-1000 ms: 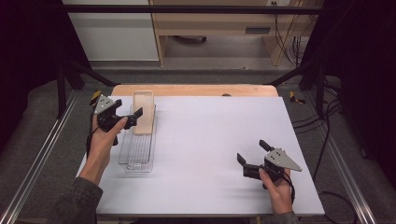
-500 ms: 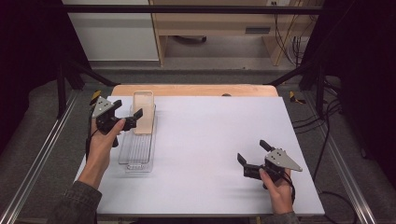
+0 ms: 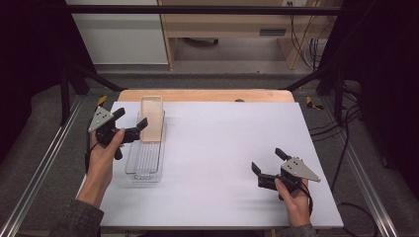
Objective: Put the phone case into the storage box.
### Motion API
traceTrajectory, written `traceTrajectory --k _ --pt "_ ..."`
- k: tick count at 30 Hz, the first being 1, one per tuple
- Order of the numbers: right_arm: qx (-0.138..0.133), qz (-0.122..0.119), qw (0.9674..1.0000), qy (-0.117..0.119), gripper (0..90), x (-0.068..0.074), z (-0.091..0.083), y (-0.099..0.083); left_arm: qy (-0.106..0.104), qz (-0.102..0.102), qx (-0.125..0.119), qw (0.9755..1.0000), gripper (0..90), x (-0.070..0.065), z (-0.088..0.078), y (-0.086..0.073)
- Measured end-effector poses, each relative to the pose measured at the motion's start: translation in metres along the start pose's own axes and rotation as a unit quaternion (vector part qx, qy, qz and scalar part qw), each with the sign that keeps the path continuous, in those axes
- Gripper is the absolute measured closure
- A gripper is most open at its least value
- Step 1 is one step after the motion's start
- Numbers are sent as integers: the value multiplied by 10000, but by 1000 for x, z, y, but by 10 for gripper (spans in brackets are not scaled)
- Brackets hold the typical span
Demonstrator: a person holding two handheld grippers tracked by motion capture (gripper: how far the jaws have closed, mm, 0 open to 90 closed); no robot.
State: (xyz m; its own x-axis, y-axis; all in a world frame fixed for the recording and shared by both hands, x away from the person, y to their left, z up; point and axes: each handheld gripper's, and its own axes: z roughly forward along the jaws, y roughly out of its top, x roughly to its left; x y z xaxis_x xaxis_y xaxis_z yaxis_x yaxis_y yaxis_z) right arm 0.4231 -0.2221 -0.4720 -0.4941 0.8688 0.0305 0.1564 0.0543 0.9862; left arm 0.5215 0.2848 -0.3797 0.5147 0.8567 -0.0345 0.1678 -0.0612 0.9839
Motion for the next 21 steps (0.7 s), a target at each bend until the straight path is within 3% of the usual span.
traceTrajectory --k 8,21 --pt "-37 15 10000 -28 18 -1 -1 1 -26 66 -113 9999 15 -4 -13 3" --pt "-29 -1 10000 -28 16 -1 -2 1 -37 6 -334 9994 15 -3 -37 2"
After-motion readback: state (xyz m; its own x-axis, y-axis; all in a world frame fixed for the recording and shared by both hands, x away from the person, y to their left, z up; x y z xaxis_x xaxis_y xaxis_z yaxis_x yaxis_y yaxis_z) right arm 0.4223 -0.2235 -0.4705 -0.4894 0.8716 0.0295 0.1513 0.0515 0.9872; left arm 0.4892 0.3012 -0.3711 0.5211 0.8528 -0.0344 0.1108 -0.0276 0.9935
